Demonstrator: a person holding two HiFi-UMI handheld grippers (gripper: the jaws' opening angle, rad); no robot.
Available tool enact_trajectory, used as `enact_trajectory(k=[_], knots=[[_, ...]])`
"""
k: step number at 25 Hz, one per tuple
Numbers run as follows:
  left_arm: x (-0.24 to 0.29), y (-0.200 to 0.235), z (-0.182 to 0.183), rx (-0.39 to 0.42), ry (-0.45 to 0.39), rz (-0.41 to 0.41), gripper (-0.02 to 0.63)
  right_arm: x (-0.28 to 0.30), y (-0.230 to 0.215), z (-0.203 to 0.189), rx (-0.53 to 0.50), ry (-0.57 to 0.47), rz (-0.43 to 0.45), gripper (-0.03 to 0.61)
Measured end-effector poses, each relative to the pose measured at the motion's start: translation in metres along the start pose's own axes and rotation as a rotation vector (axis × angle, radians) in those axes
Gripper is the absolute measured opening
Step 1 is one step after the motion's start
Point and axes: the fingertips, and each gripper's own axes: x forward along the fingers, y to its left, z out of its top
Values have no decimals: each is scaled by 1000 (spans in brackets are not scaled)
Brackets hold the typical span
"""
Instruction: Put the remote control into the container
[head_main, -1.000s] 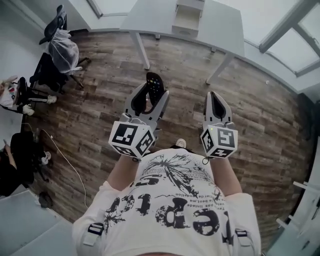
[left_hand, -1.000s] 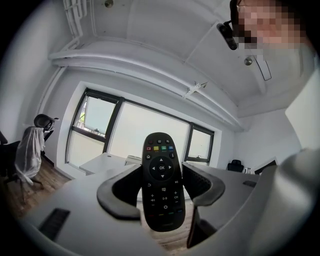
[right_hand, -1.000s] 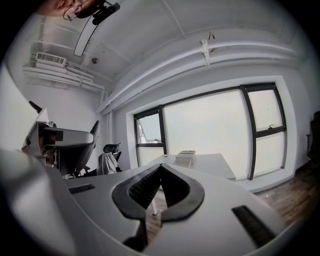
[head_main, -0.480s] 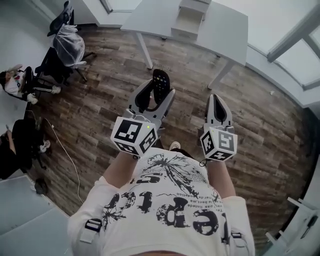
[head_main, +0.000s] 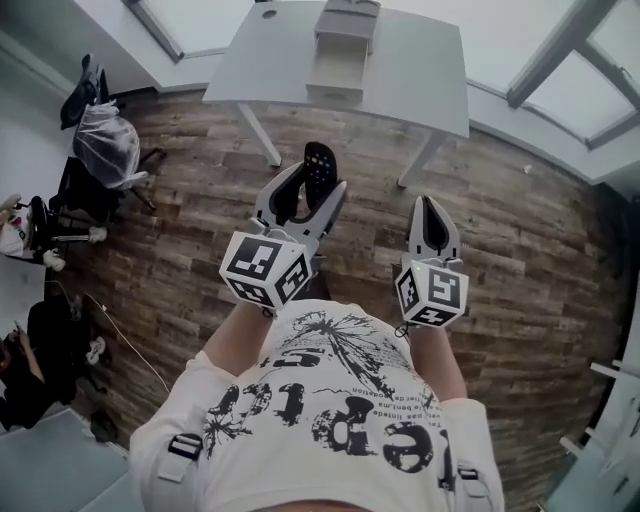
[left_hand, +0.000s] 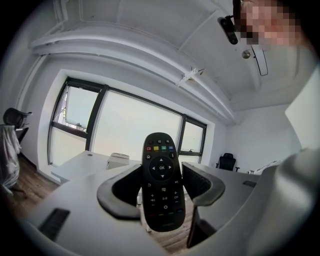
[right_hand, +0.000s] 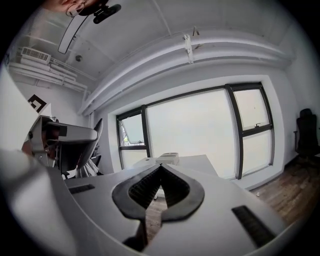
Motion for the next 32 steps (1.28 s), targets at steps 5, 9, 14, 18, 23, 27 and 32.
enact_trajectory(k=[5, 9, 14, 18, 23, 27, 32], knots=[[35, 55, 16, 28, 9, -40, 262, 59, 20, 10, -8, -5, -39, 2], [60, 106, 31, 28, 9, -82, 262, 112, 46, 14, -12, 0, -59, 2], [85, 176, 51, 12, 17, -111, 262, 177, 78, 26, -22, 0, -82, 2], [105, 217, 55, 10, 48, -138, 262, 217, 95, 30, -20, 7, -102, 2], [124, 253, 55, -28, 68, -154, 262, 256, 108, 25, -29, 49, -112, 2], [136, 274, 54, -43, 75, -126, 262, 281, 107, 22, -28, 71, -100, 2], [159, 284, 53, -73, 80, -70, 262, 314, 91, 30, -38, 72, -60, 2]])
